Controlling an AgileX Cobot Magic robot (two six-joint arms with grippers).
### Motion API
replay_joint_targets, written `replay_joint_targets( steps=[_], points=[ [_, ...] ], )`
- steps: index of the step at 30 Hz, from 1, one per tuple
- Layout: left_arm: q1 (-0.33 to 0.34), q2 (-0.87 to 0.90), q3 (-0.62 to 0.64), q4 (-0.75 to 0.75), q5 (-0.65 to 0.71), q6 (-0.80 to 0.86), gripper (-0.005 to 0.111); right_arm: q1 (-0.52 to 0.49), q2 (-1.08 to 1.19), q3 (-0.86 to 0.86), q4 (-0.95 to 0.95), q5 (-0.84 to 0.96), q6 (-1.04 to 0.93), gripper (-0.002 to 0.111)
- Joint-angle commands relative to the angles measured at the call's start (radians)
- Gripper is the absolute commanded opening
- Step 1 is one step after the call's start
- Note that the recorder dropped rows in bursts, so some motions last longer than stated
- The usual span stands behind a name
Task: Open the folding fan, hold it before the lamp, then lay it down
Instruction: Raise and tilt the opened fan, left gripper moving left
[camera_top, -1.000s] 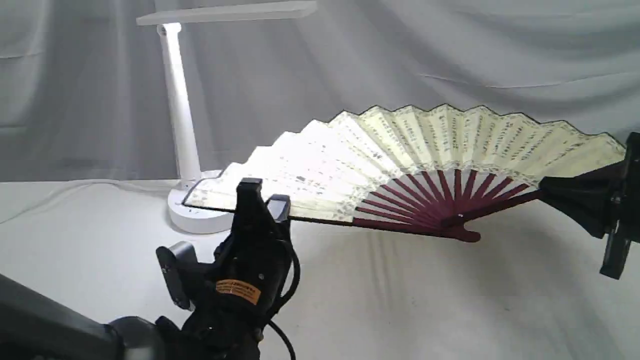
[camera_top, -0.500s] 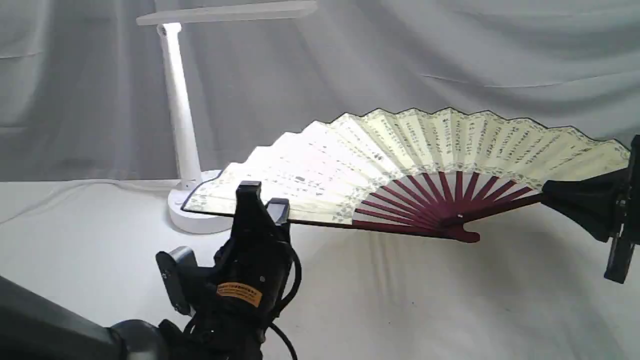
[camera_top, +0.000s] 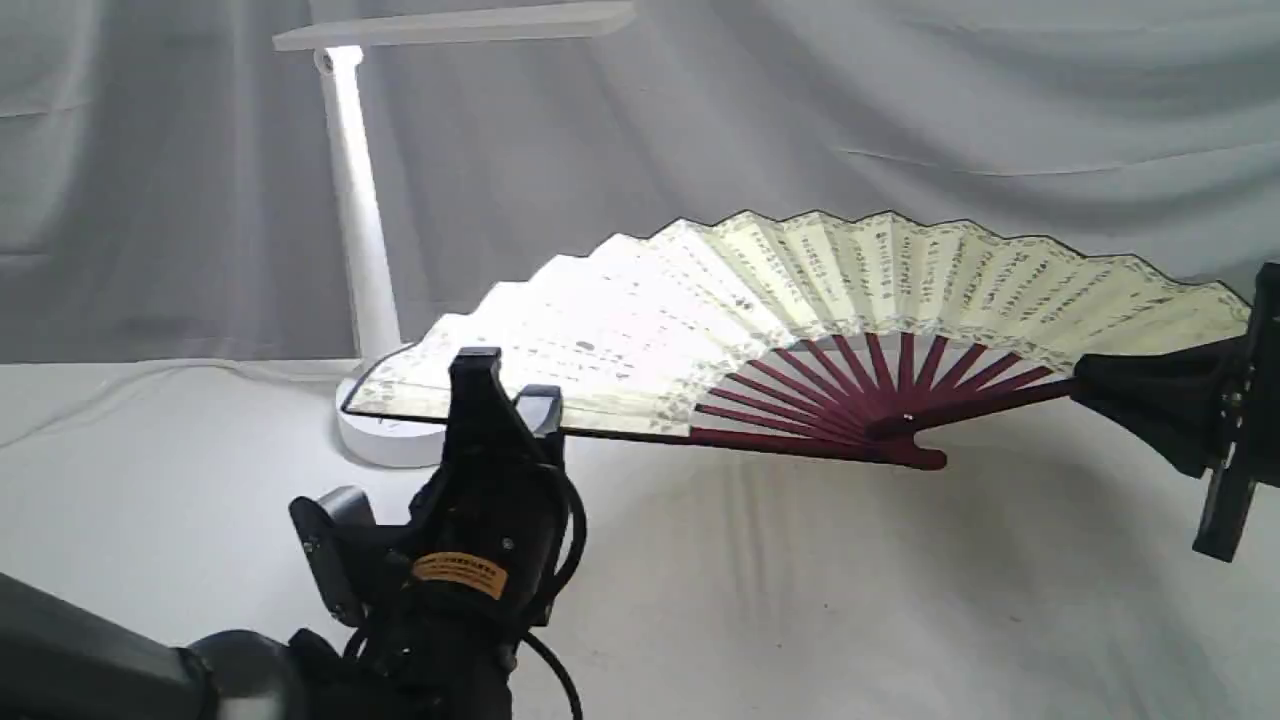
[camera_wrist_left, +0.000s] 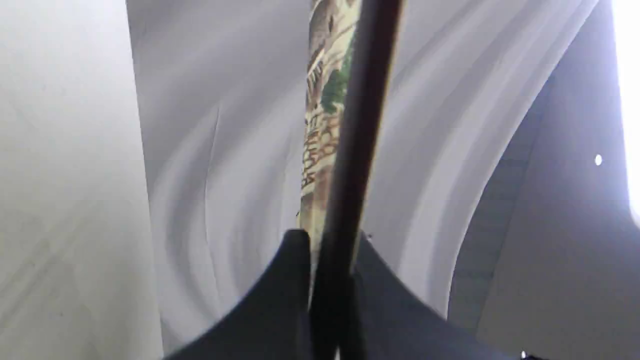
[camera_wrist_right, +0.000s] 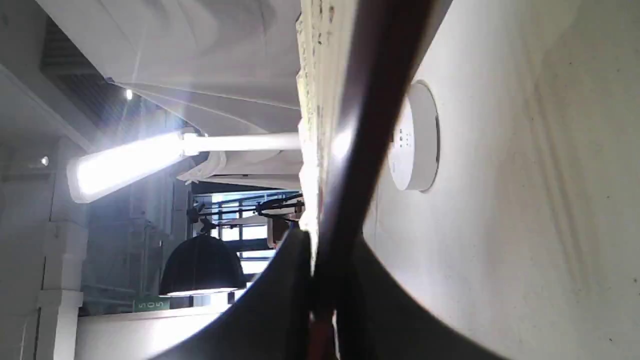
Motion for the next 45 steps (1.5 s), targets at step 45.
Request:
replay_joint_targets(
  steps=[45],
  points=[
    [0.305,-0.336,0.163,-0.012,-0.068,-0.035,0.0,0.387,-0.093,-0.225,0.008,-0.282,0.199,0.0]
  ],
)
